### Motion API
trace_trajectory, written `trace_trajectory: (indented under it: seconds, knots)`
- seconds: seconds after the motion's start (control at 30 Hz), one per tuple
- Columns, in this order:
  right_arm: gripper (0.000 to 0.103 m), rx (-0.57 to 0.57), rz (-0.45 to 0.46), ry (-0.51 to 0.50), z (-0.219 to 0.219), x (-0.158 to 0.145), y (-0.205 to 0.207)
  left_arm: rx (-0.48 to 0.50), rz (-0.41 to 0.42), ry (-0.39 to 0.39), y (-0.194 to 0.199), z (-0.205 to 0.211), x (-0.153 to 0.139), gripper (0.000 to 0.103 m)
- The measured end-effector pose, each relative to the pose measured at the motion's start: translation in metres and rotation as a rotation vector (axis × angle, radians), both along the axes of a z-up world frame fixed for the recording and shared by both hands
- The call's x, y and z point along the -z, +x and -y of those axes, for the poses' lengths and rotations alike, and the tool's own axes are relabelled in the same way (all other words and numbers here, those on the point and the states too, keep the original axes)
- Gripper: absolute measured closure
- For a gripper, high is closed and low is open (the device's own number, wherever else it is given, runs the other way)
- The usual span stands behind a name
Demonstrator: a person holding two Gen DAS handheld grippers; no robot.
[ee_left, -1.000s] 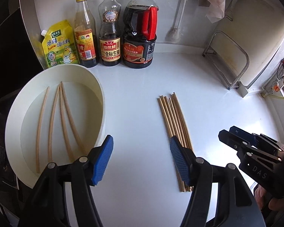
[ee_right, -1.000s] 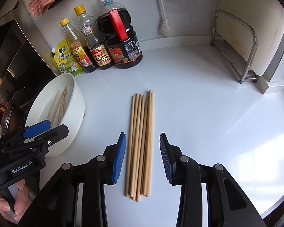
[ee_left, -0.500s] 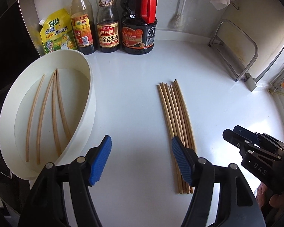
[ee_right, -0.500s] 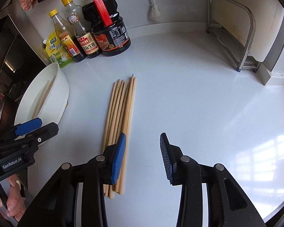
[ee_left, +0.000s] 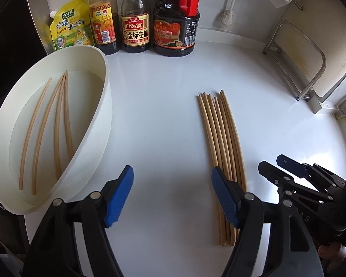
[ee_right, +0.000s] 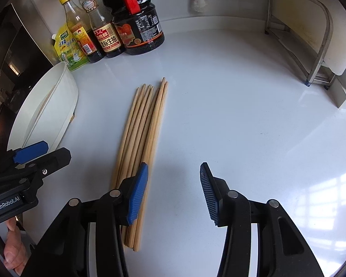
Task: Organize utensils
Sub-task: 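Move both open tools back toward the remaining chopsticks, then close the right tool on a wooden chopstick while the left tool grasps another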
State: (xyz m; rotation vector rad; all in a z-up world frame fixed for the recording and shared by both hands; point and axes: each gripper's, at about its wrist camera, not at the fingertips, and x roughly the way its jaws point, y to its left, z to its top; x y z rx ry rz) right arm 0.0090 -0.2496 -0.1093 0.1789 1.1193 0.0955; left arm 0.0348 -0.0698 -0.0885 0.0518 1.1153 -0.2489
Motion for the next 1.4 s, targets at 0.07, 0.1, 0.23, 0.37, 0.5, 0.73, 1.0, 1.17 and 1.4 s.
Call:
trace_trajectory:
  seconds: [0.07, 0.1, 0.23, 0.37, 0.5, 0.73, 1.0, 1.17, 1.4]
  knots:
    - [0.058, -0.01, -0.002, -0.002, -0.004, 0.003, 0.003, -0.004, -0.001, -0.001, 0.001, -0.001, 0.001, 0.034]
    - [0.058, -0.014, -0.003, -0.005, -0.006, 0.004, 0.004, -0.007, -0.002, -0.001, 0.001, -0.003, 0.002, 0.034]
    - [0.058, -0.016, -0.007, -0.016, -0.01, 0.01, 0.007, -0.022, -0.007, -0.004, 0.004, -0.008, 0.004, 0.034]
    - [0.058, -0.022, -0.013, -0.028, -0.013, 0.013, 0.01, -0.029, -0.009, -0.005, 0.005, -0.01, 0.006, 0.034]
    - [0.058, -0.033, -0.024, -0.054, -0.017, 0.016, 0.011, -0.026, -0.012, -0.007, 0.005, -0.008, 0.008, 0.034]
    - [0.058, -0.025, -0.025, -0.049, -0.009, 0.016, 0.007, -0.009, -0.033, -0.018, 0.004, -0.001, 0.015, 0.034]
    - [0.058, -0.005, -0.022, -0.056, -0.001, 0.013, 0.005, 0.021, -0.035, -0.021, 0.001, 0.016, 0.021, 0.034]
    - [0.058, -0.014, -0.024, -0.059, -0.004, 0.014, 0.006, 0.012, -0.044, -0.016, 0.003, 0.014, 0.025, 0.034]
    - [0.058, -0.035, -0.026, -0.092, -0.011, 0.014, 0.002, -0.002, -0.045, -0.009, 0.005, 0.01, 0.026, 0.034]
